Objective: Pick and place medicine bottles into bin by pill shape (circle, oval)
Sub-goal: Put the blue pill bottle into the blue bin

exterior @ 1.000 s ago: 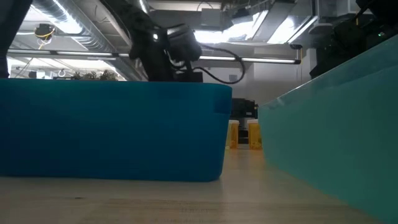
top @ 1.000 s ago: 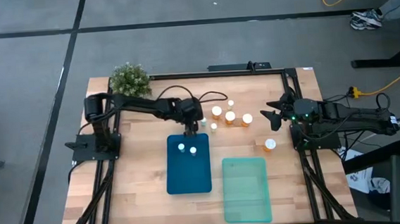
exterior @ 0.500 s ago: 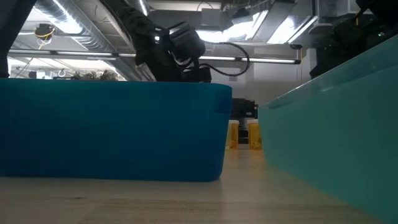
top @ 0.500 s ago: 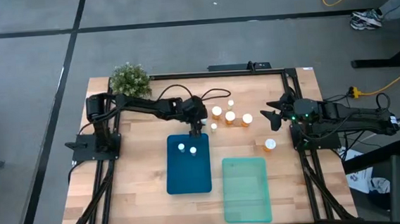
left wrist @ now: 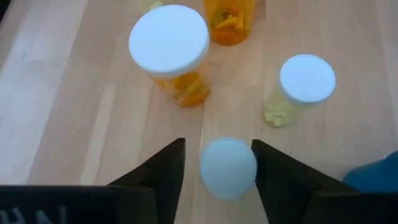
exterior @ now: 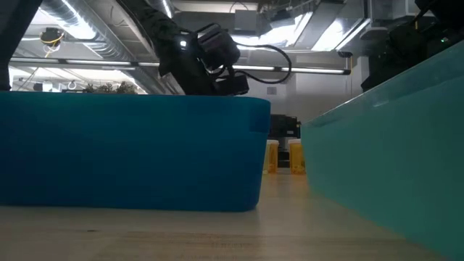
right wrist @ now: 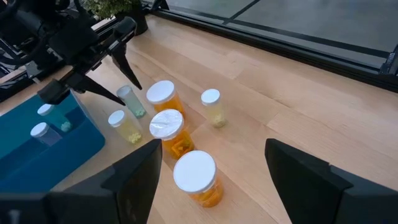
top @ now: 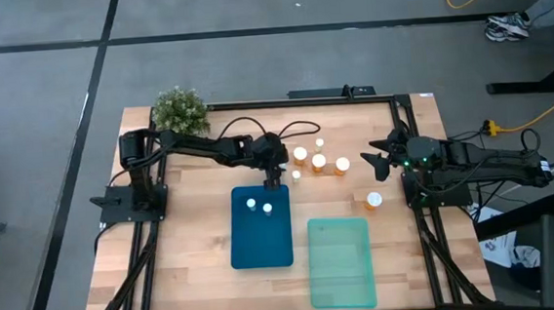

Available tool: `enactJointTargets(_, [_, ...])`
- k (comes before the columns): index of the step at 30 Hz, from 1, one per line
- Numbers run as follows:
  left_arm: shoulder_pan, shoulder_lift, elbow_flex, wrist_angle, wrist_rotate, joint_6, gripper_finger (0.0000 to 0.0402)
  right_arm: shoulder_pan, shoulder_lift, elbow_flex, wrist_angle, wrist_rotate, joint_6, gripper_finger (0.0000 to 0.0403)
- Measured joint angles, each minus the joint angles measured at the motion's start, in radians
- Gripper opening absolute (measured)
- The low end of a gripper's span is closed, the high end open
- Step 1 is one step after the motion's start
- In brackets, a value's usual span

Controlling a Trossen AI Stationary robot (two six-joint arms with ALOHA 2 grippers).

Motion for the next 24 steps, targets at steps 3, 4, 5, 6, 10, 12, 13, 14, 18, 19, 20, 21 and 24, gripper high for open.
enactJointTargets(3, [0.000, 0.000, 0.000, 0.000, 0.000, 0.000, 0.0138, 0.000, 0.000, 0.000, 0.000, 0.000, 0.000, 0.0287])
enactJointTargets(4, [0.000, 0.000, 0.000, 0.000, 0.000, 0.000, 0.0126, 0.000, 0.000, 0.000, 0.000, 0.000, 0.000, 0.0287])
enactJointTargets(5, [0.000, -0.001, 0.000, 0.000, -0.001, 0.000, 0.0113, 0.000, 0.000, 0.000, 0.000, 0.000, 0.000, 0.0287])
enactJointTargets(6, [0.000, -0.001, 0.000, -0.001, -0.001, -0.001, 0.0102, 0.000, 0.000, 0.000, 0.000, 0.000, 0.000, 0.0287])
enactJointTargets(10, [-0.001, -0.002, 0.000, -0.001, -0.002, -0.018, 0.0086, 0.000, 0.000, 0.000, 0.000, 0.000, 0.000, 0.0287])
enactJointTargets(12, [-0.003, -0.002, 0.000, -0.001, -0.002, -0.029, 0.0086, 0.000, 0.000, 0.000, 0.000, 0.000, 0.000, 0.0287])
enactJointTargets(13, [-0.005, -0.004, 0.000, -0.002, -0.002, -0.029, 0.0086, 0.000, 0.000, 0.000, 0.000, 0.000, 0.000, 0.0287])
enactJointTargets(14, [-0.007, -0.010, -0.001, -0.007, -0.002, -0.029, 0.0086, 0.000, 0.000, 0.000, 0.000, 0.000, 0.000, 0.0287])
enactJointTargets(18, [-0.027, -0.072, -0.001, -0.013, -0.002, -0.029, 0.0086, 0.000, 0.000, 0.000, 0.000, 0.000, 0.000, 0.0287])
enactJointTargets(19, [-0.034, -0.096, -0.001, -0.019, -0.002, -0.029, 0.0086, 0.000, 0.000, 0.000, 0.000, 0.000, 0.000, 0.0287])
enactJointTargets(20, [-0.043, -0.122, -0.001, -0.026, -0.005, -0.029, 0.0086, 0.000, 0.000, 0.000, 0.000, 0.000, 0.000, 0.0287])
enactJointTargets(21, [-0.055, -0.149, -0.001, -0.037, -0.009, -0.030, 0.0086, 0.000, 0.000, 0.000, 0.000, 0.000, 0.000, 0.0287])
enactJointTargets(24, [-0.106, -0.234, -0.001, -0.078, -0.009, -0.055, 0.0086, 0.000, 0.000, 0.000, 0.000, 0.000, 0.000, 0.0287])
